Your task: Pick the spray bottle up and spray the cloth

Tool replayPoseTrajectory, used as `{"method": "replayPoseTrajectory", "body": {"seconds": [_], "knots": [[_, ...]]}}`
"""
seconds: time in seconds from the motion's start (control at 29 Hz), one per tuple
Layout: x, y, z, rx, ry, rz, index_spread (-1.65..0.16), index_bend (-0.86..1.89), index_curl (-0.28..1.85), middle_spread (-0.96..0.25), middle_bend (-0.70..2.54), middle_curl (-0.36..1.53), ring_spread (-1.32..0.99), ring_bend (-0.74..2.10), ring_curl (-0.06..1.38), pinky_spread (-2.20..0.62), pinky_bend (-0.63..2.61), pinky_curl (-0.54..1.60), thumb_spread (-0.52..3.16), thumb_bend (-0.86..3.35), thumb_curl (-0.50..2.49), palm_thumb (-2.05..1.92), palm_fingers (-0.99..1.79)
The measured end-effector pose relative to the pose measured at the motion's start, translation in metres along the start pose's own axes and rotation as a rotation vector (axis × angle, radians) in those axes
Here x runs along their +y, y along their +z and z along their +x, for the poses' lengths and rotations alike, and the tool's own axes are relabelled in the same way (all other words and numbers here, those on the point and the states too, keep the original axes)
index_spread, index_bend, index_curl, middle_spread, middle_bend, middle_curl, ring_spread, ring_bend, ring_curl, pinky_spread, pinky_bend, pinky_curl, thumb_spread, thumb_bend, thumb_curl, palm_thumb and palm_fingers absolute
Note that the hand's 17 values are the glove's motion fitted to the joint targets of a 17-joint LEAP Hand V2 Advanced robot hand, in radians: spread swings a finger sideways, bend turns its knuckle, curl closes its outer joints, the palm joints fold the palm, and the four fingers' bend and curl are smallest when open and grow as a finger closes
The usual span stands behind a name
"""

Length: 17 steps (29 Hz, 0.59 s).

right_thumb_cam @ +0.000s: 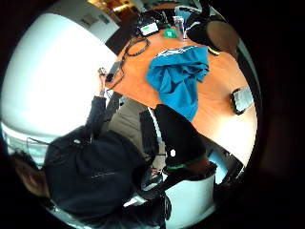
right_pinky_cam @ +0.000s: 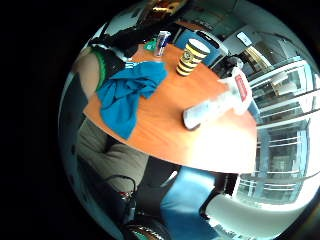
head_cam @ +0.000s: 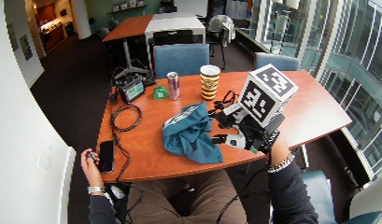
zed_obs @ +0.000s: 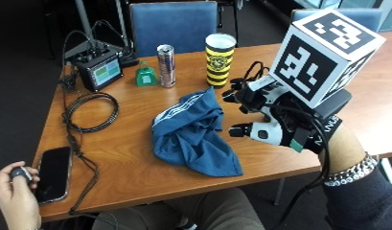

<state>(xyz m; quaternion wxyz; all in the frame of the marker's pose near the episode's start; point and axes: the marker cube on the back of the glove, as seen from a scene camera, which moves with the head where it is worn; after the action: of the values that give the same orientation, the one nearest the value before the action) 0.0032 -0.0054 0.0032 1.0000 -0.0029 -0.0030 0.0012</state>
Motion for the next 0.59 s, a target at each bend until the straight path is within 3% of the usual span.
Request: {"method": "replayPoseTrajectory", "body": {"seconds": [0.17,0.38,0.59], "knots": [[-0.025,-0.009,0.028,0.035,0.066,0.077,-0.39,0.22,0.28,-0.13,0.17,0.20,-0.12,0.35,0.25,0.17,0.34,0.25,1.10,0.17,0.18,0.43,0.69],[-0.057,-0.021,0.086,0.177,0.252,0.262,-0.38,0.18,0.29,-0.16,0.30,0.27,-0.13,0.37,0.27,0.13,0.21,0.23,1.15,0.19,0.22,0.53,0.90],[-0.068,-0.003,0.142,0.223,0.437,0.315,-0.37,0.13,0.30,-0.18,0.33,0.32,-0.15,0.40,0.31,0.10,0.17,0.23,1.16,0.18,0.26,0.60,0.94]]}}
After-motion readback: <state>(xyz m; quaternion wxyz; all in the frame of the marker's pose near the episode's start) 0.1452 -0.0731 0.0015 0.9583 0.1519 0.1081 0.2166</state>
